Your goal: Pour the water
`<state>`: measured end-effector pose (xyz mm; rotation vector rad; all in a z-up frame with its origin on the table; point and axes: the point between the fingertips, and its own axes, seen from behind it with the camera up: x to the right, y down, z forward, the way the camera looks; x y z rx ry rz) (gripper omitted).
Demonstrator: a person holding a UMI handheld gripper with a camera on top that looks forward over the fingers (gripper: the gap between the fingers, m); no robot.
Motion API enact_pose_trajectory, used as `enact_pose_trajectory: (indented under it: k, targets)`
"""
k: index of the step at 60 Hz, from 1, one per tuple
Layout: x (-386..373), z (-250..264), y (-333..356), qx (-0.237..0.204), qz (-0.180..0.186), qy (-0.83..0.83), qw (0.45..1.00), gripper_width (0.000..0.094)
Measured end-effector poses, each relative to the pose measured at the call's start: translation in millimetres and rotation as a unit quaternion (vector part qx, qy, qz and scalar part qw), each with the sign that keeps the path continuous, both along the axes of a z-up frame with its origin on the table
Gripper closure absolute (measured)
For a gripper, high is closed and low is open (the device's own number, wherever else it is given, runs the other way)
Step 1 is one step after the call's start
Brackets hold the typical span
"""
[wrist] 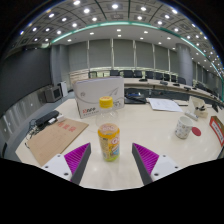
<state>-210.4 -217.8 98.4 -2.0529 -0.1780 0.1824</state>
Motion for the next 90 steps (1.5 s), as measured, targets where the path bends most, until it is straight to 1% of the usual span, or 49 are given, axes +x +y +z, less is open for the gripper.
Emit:
enact_pose_trajectory:
  k: [4, 7, 12, 14, 19, 20, 23, 30, 33, 37, 44, 49, 54, 59, 64, 66, 75, 81, 83, 84, 87, 90]
  targets:
    - [-12.3, -5.2, 29.7, 0.021, -0.014, 0.003, 1.0, 0.0078]
    - [-14.3, -11.2, 49.1, 0.031, -0.031, 0.0, 0.999, 0.0083]
    - [-18.2, -21.8, 73.3, 0.04, -0.042, -0.004, 0.998, 0.0116]
    - [-19.2, -24.4, 80.6, 0.044, -0.045, -0.007, 0.998, 0.0172]
    - [-21.0, -29.5, 93.3, 0.059, -0.043, -0.026, 0.997, 0.0378]
    - [-21.6, -28.5, 92.4, 0.064, -0.041, -0.028, 0.997, 0.04]
    - [-22.8, -27.1, 94.2, 0.071, -0.036, -0.032, 0.996, 0.0424]
    - [-30.2, -25.1, 98.7, 0.067, -0.026, -0.024, 0.997, 0.0513]
    - [-28.0, -18.6, 99.8, 0.065, -0.028, -0.016, 0.997, 0.0531]
    - [-24.5, -4.5, 104.2, 0.066, -0.03, 0.012, 0.997, 0.0531]
    - [-10.0, 47.8, 116.7, 0.072, -0.05, 0.115, 0.99, 0.0532]
    - [12.7, 88.2, 125.9, 0.077, -0.06, 0.229, 0.969, 0.0533]
    - [40.5, 126.1, 144.4, 0.071, -0.064, 0.352, 0.931, 0.0533]
    - [65.8, 160.6, 152.2, 0.054, -0.066, 0.49, 0.868, 0.0535]
    - [107.6, 161.9, 181.3, 0.031, -0.079, 0.606, 0.791, 0.0534]
    - [122.1, 164.4, 181.7, 0.023, -0.087, 0.643, 0.761, 0.0533]
    - [172.4, 141.6, 207.7, -0.011, -0.115, 0.756, 0.644, 0.0532]
    - [195.1, 124.4, 214.0, -0.034, -0.129, 0.818, 0.559, 0.0535]
    - [205.5, 121.0, 206.1, -0.042, -0.135, 0.835, 0.532, 0.0536]
    - [203.6, 112.2, 221.5, -0.044, -0.139, 0.839, 0.525, 0.0537]
    - [208.5, 102.5, 222.1, -0.053, -0.142, 0.853, 0.5, 0.0535]
    - [209.9, 93.1, 220.8, -0.063, -0.148, 0.858, 0.489, 0.0535]
